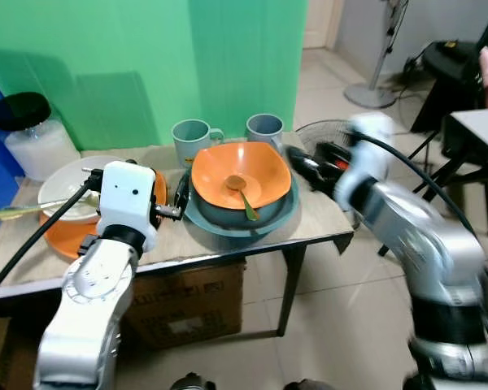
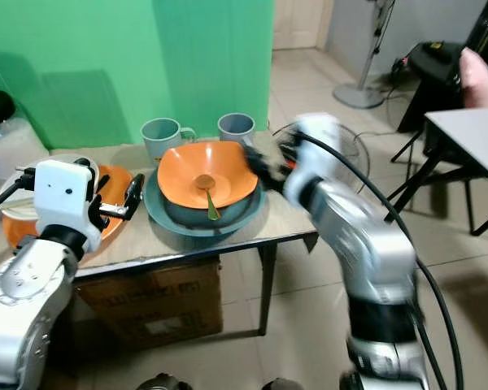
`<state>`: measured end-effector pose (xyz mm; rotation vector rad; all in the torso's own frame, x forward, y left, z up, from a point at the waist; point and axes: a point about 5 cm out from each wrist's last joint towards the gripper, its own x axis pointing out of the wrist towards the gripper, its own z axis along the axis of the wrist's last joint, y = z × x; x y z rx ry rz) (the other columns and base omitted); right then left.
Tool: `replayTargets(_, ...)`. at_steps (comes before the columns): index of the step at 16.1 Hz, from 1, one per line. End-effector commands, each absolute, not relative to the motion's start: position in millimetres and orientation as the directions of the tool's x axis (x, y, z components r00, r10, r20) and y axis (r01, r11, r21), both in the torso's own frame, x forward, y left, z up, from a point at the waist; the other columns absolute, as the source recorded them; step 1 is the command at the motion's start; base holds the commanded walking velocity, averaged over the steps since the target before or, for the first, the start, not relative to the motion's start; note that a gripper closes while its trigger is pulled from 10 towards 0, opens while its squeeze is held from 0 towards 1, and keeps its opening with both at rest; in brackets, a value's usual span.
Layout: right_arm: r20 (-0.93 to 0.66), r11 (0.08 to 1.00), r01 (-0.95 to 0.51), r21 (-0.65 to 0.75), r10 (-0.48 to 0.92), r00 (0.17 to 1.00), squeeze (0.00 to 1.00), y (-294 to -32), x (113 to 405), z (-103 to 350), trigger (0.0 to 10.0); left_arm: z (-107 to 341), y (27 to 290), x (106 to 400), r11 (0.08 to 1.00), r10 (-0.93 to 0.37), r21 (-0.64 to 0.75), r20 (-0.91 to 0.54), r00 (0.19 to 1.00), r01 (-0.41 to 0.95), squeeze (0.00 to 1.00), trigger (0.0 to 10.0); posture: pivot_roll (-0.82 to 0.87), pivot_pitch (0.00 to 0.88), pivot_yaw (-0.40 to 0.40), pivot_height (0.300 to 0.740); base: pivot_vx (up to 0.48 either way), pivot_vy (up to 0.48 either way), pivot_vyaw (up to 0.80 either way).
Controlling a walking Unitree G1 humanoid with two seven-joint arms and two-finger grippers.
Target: Setting the table
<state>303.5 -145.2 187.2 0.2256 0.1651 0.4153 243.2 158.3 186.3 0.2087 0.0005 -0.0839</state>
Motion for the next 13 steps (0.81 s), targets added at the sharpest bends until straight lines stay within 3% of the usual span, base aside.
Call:
replayTargets(1, -0.098, 0.913, -0.329, 0.24, 0.36, 0.928, 0.0, -157, 296, 187, 10.0, 186, 155, 245, 0.978, -0.077, 0.195, -0.001, 0.997, 0.076, 0.0, 10.0, -0.11, 0.033, 0.099, 0.74, 0.0, 0.0, 0.0)
replayTargets(7, -0.101, 0.94, -0.308, 0.149, 0.324, 0.941, 0.0, -162, 275, 176, 10.0, 178, 152, 244, 0.992, -0.018, 0.124, -0.002, 1.0, 0.018, 0.0, 10.0, -0.14, 0.055, 0.11, 0.74, 0.0, 0.0, 0.0)
replayTargets(13, -0.095, 0.908, -0.388, 0.158, 0.405, 0.909, 0.0, -148, 275, 170, 10.0, 179, 167, 223, 0.99, 0.075, 0.119, -0.004, 0.997, -0.074, 0.0, 10.0, -0.06, 0.052, 0.059, 0.74, 0.087, 0.0, 0.76)
